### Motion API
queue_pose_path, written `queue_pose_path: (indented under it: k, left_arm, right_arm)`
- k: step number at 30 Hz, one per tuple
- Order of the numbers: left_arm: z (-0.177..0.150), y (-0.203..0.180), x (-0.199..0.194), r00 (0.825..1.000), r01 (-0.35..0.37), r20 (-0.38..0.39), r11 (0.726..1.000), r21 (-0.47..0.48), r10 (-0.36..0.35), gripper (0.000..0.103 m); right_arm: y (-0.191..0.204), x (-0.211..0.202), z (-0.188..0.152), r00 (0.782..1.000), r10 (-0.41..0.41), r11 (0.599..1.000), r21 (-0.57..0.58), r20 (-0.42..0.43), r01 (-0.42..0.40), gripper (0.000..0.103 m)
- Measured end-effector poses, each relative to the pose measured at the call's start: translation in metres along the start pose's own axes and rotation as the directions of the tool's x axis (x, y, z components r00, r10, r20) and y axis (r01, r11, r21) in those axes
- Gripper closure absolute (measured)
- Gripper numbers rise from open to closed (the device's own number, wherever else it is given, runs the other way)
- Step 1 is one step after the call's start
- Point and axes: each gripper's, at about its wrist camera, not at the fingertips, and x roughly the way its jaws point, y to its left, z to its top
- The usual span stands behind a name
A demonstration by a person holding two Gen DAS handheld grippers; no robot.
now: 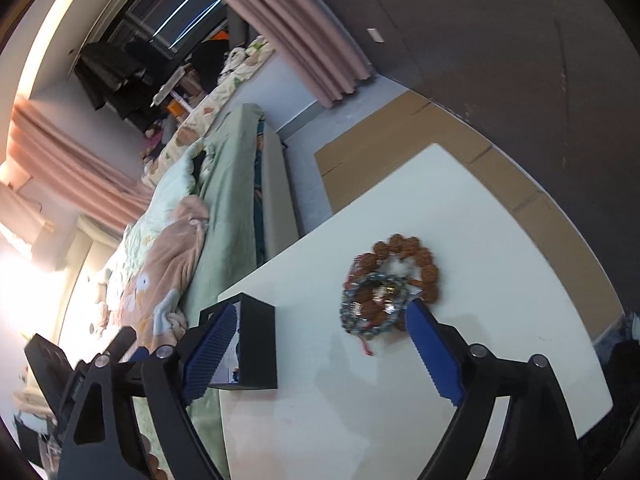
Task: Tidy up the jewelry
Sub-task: 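Close the right tool on the brown wooden bead bracelet and lift it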
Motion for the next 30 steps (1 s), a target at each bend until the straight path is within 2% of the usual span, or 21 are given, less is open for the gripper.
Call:
queue_pose_path:
  k: [3, 8, 12, 18, 25, 30]
  left_arm:
    - [-0.004, -0.011, 0.002, 1.0, 0.016, -0.005, 1.0, 0.019, -0.016, 0.019]
    - [-0.012, -0.035, 0.016, 0.998, 0.048, -0.039, 0.997, 0.057, -0.046, 0.029]
    - [-0.022, -0.05, 0.033, 0.995, 0.064, -0.085, 0.995, 0.073, -0.058, 0.039]
    - [-0.038, -0.069, 0.063, 0.985, 0.085, -0.161, 0.992, 0.095, -0.069, 0.052]
    - [-0.051, -0.091, 0.099, 0.971, 0.1, -0.229, 0.988, 0.117, -0.071, 0.057]
    - [-0.06, -0.102, 0.124, 0.958, 0.112, -0.279, 0.985, 0.132, -0.072, 0.057]
  right_arm:
    - [-0.014, -0.004, 0.003, 1.0, -0.003, 0.998, 0.056, 0.004, 0.002, 0.026]
    - [-0.03, 0.002, 0.003, 1.0, 0.009, 0.991, 0.134, -0.017, -0.006, 0.045]
    - [-0.045, 0.006, 0.002, 1.0, -0.01, 0.982, 0.19, -0.022, 0.014, 0.047]
    - [-0.069, 0.019, 0.004, 0.998, -0.016, 0.961, 0.276, -0.061, 0.032, 0.058]
    - [-0.077, 0.036, 0.01, 0.994, -0.032, 0.957, 0.282, -0.103, 0.06, 0.064]
    - [-0.079, 0.056, 0.014, 0.986, -0.085, 0.959, 0.255, -0.144, 0.12, 0.07]
